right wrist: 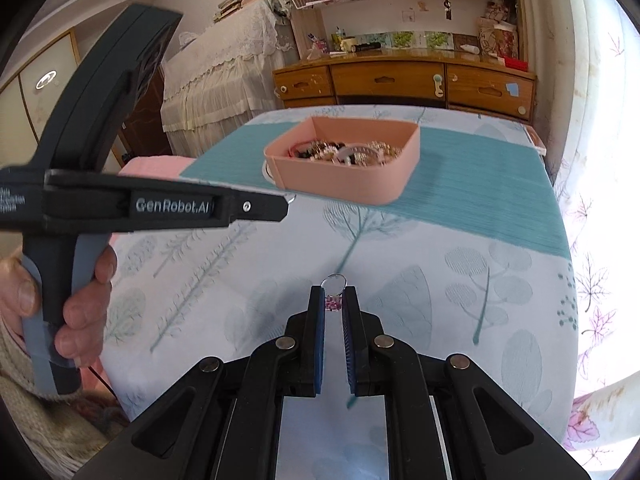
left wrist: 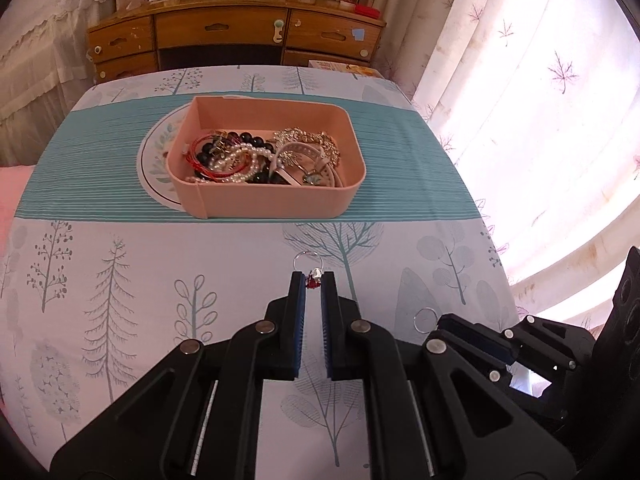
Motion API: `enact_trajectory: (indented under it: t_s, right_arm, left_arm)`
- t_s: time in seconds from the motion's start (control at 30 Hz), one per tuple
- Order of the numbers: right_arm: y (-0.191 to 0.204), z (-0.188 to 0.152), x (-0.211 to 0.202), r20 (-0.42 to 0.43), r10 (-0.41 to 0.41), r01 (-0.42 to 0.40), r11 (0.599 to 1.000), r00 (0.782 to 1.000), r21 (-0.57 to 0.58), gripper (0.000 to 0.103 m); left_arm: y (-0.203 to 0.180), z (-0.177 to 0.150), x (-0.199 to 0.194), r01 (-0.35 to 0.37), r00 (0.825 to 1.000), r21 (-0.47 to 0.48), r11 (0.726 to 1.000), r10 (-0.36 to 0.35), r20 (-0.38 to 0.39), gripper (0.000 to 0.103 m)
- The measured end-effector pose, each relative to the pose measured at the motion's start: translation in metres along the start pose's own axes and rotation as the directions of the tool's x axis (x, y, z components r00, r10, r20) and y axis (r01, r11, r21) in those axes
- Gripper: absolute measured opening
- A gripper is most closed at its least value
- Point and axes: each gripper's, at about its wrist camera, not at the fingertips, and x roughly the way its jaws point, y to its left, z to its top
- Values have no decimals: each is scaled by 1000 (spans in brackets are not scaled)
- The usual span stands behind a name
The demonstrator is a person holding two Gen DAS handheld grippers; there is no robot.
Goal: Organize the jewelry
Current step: 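Carry both rings into the pink tray and open both tools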
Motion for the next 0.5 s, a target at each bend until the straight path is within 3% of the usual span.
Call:
enact_trajectory:
  t_s: [0.23, 0.5]
  right_arm:
    - [19, 55, -3, 66, -8, 8, 1000, 998, 7, 9]
    - [27, 149, 8, 144, -25, 10, 995, 989, 104, 9]
  left_arm:
    - [41, 32, -28, 4, 997, -19, 1000, -3, 81, 5]
    - [106, 101, -56, 35, 984, -90, 995, -19, 180, 5]
